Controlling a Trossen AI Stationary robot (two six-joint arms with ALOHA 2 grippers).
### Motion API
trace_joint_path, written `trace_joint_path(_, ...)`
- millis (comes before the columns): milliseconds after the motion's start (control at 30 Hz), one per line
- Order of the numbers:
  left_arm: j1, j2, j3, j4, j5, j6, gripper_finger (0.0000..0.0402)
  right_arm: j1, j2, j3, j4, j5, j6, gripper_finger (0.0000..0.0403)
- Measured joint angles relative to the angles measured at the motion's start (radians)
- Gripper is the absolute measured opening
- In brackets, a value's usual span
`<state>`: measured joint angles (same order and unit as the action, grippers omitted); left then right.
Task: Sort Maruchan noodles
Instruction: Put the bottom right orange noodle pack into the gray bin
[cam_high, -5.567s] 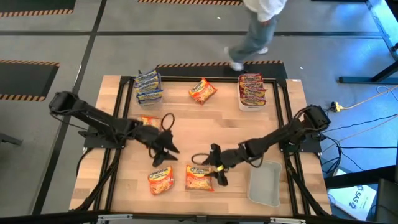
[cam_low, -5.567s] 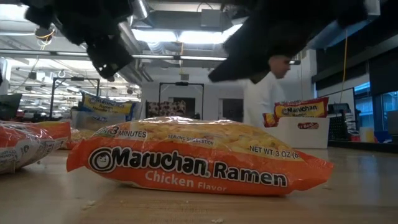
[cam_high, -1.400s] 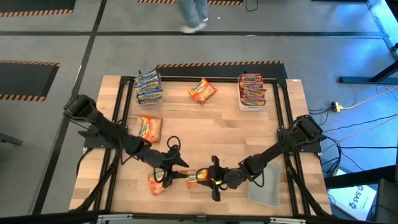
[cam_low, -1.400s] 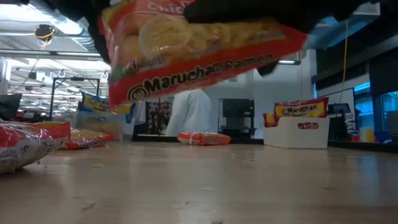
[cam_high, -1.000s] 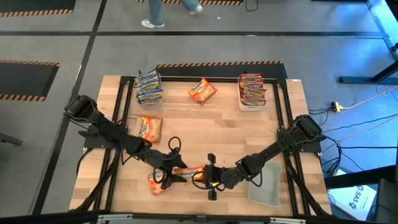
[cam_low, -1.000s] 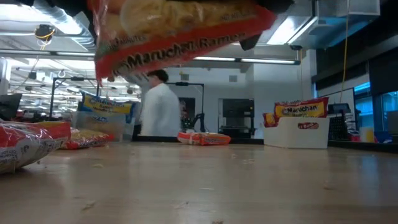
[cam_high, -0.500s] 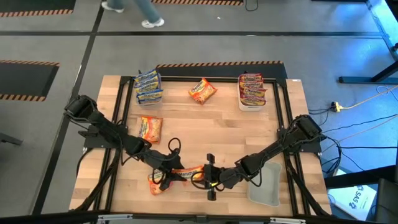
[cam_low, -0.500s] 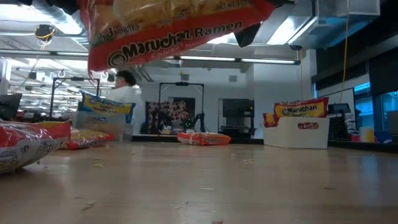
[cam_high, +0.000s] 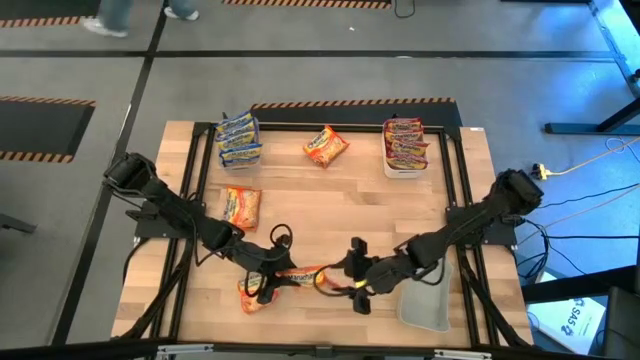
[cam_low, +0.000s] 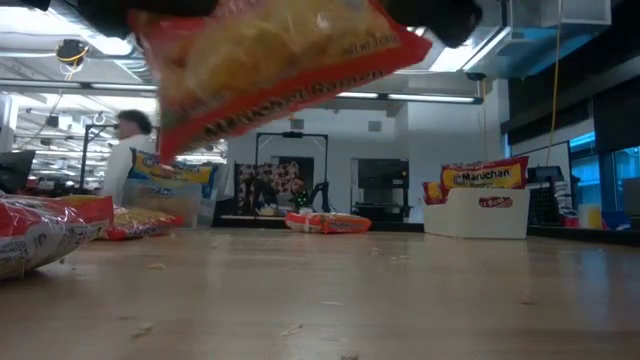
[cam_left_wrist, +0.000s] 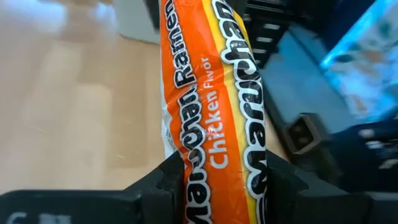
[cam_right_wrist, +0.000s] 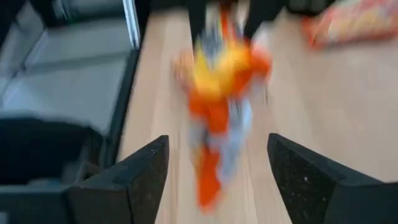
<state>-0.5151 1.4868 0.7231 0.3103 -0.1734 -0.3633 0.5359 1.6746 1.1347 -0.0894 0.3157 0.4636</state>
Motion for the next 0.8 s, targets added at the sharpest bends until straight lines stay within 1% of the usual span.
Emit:
trace_joint_path(67, -0.005, 0.000, 0.000, -0.006, -0.060, 0.047, 0.0128, -0.001, -0.021, 0.000, 0.045, 0.032, -0.002, 0.0260)
trace_joint_path(133, -0.005, 0.000, 0.000, -0.013, -0.096, 0.075, 0.0128, -0.013, -0.024, 0.000, 0.130, 0.043, -0.052, 0.0264)
trace_joint_path(267, -0.005, 0.000, 0.000, -0.031, -0.128, 0.087, 0.0128, -0.060, -0.022, 0.000, 0.244, -0.037, -0.143, 0.0266)
trace_joint_path(367, -0.005, 0.000, 0.000, -0.061, -0.150, 0.086, 0.0128, -0.099, -0.018, 0.002, 0.260, -0.077, -0.155, 0.0266)
trace_joint_path(467, -0.003, 0.000, 0.000, -0.070, -0.158, 0.086, 0.0127, -0.133, 0.010, 0.069, 0.185, -0.109, -0.173, 0.0266)
trace_joint_path(567, 0.010, 0.000, 0.000, -0.078, -0.158, 0.080, 0.0127, -0.156, 0.073, 0.200, 0.006, -0.126, -0.199, 0.0266)
trace_joint_path(633, 0.023, 0.000, 0.000, -0.090, -0.158, 0.063, 0.0127, -0.169, 0.122, 0.299, -0.166, -0.126, -0.200, 0.0266)
trace_joint_path(733, 0.036, 0.000, 0.000, -0.105, -0.158, 0.051, 0.0127, -0.187, 0.202, 0.445, -0.364, -0.138, -0.198, 0.0266)
trace_joint_path(800, 0.038, 0.000, 0.000, -0.106, -0.157, 0.051, 0.0127, -0.192, 0.244, 0.520, -0.431, -0.164, -0.197, 0.0266)
